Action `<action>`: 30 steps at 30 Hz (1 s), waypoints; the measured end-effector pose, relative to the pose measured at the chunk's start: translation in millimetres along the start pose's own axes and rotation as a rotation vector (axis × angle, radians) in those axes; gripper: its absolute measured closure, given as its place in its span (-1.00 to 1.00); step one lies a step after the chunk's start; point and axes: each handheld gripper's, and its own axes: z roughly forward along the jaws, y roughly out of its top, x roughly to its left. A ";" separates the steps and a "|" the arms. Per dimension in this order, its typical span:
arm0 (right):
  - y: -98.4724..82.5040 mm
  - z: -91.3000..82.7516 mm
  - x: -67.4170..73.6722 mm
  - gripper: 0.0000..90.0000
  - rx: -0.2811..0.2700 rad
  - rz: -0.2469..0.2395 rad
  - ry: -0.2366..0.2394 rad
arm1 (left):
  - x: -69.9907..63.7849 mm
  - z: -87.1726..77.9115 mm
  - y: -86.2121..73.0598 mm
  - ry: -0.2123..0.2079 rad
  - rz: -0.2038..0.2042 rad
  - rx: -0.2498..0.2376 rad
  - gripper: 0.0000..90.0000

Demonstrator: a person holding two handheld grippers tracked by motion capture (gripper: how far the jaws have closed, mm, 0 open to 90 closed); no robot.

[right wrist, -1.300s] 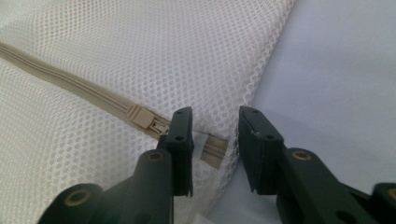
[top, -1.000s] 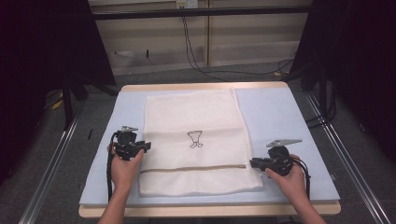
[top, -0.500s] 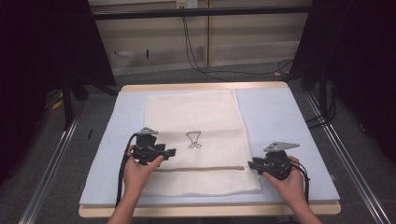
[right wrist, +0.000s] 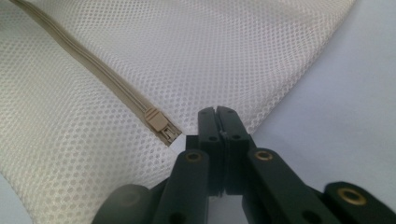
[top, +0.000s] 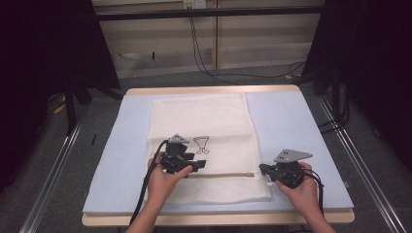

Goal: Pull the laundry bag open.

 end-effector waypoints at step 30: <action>-8.7 4.3 0.0 0.72 0.018 0.094 0.034 | -61.5 62.5 15.2 -0.263 -0.172 0.178 0.47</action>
